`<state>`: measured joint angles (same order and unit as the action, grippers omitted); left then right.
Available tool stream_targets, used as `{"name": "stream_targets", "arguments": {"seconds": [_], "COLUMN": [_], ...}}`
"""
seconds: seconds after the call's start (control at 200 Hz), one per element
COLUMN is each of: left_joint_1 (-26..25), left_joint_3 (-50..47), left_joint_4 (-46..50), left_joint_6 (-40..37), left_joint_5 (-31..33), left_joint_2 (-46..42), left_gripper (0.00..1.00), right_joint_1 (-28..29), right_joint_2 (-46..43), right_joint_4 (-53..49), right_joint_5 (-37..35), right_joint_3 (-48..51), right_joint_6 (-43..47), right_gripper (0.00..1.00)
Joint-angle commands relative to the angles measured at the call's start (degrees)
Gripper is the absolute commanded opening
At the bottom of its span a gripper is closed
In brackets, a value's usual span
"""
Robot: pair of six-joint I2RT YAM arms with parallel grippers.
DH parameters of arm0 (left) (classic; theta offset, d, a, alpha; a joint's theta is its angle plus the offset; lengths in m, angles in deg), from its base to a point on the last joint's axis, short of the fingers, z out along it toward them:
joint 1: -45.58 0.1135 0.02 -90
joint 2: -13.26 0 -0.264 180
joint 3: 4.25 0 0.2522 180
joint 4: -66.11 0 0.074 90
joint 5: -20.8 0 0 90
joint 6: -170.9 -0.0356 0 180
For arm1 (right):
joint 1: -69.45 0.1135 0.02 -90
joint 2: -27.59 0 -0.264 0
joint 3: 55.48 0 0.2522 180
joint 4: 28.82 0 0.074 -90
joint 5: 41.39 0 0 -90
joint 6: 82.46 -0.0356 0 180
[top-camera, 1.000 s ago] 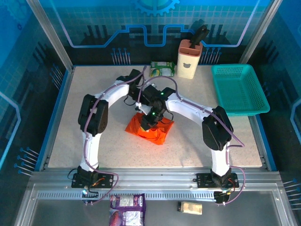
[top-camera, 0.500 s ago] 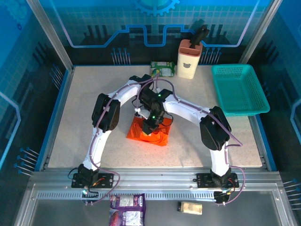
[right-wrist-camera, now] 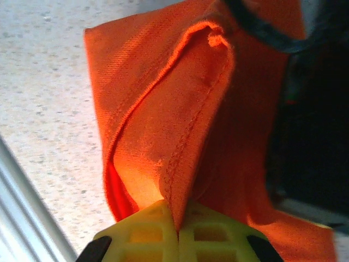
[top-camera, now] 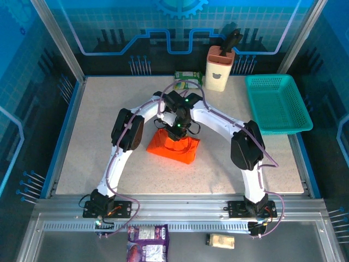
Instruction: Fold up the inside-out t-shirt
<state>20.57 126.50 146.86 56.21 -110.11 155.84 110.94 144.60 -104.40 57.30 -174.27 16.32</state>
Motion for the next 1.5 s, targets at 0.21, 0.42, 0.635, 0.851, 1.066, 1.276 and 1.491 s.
{"name": "stream_targets", "arguments": {"seconds": [0.21,0.42,0.635,0.851,1.066,1.276,1.491], "left_joint_1": [-0.2,2.6,5.4,5.3,3.2,0.5,0.2], "left_joint_3": [4.5,5.0,5.2,6.7,5.2,-4.4,-7.2], "left_joint_4": [6.7,1.6,-5.1,-6.3,-1.0,-0.4,0.4], "left_joint_6": [-4.3,-0.4,3.5,5.9,3.3,0.4,-1.2], "left_joint_5": [-0.7,-3.4,-4.0,8.5,6.8,2.3,1.0], "left_joint_2": [1.9,-1.5,-4.0,-0.4,0.4,-3.3,-4.3], "left_gripper": [0.2,0.22,0.28,0.28,0.27,0.24,0.23], "right_joint_1": [-1.9,-1.6,-0.5,1.7,2.8,3.3,2.6], "right_joint_2": [6.8,6.0,0.6,-1.7,-3.0,-4.1,-1.8], "right_joint_4": [6.5,8.7,8.8,6.3,4.0,2.9,3.1], "right_joint_5": [-8.8,-5.7,-1.0,1.4,1.4,-0.7,-5.1], "right_joint_3": [-1.4,1.7,5.6,7.9,7.4,5.9,3.4], "right_joint_6": [4.4,4.1,3.5,4.0,4.2,4.7,6.5], "right_gripper": [0.0,0.0,0.0,0.0,0.0,0.0,0.0]}}
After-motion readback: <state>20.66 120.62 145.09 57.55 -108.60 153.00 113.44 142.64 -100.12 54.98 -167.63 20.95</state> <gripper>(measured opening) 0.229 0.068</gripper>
